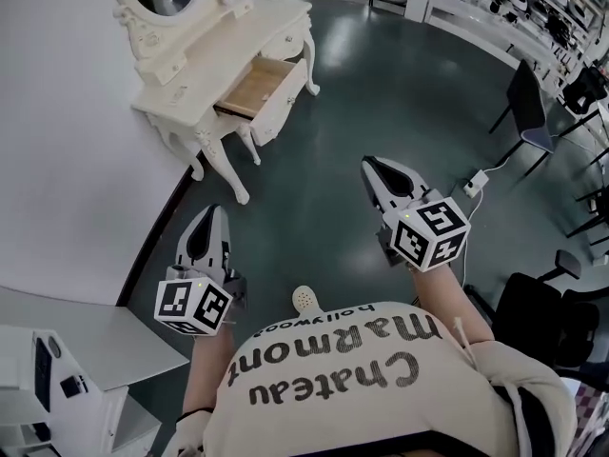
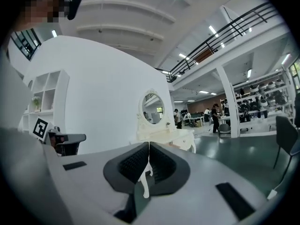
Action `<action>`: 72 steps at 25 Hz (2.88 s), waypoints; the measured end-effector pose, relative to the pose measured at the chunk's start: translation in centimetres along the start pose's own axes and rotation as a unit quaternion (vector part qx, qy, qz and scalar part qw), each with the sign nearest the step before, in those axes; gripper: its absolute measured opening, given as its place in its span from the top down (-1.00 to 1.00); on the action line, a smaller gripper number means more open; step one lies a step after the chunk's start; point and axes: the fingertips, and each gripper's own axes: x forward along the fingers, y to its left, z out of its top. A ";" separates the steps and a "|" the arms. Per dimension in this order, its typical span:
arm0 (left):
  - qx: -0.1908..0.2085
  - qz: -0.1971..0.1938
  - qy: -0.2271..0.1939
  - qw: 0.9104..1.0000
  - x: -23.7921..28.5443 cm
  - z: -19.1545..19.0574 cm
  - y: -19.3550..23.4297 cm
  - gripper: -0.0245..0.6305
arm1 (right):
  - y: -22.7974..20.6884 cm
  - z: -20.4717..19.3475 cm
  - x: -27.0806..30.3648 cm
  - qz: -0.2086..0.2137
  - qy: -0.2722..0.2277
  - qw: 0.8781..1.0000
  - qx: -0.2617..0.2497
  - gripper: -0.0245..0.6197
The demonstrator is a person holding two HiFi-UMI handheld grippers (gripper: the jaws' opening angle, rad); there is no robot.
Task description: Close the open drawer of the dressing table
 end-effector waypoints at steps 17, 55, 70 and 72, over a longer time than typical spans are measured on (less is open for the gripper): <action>0.009 -0.032 0.023 0.999 7.4 0.8 9.4 0.91 | 1.0 1.1 12.5 -0.002 -0.002 1.000 -0.015 0.83; -0.074 0.134 0.036 0.988 24.9 -1.7 19.8 0.91 | -16.2 -8.2 36.9 0.107 0.142 0.984 0.018 0.82; -0.083 0.215 0.056 0.972 25.3 -3.4 23.7 0.91 | -20.9 -20.8 44.1 0.105 0.252 0.960 0.063 0.48; -0.087 0.224 0.054 0.969 25.1 -3.5 24.6 0.90 | -21.1 -21.7 44.7 0.104 0.261 0.958 0.064 0.45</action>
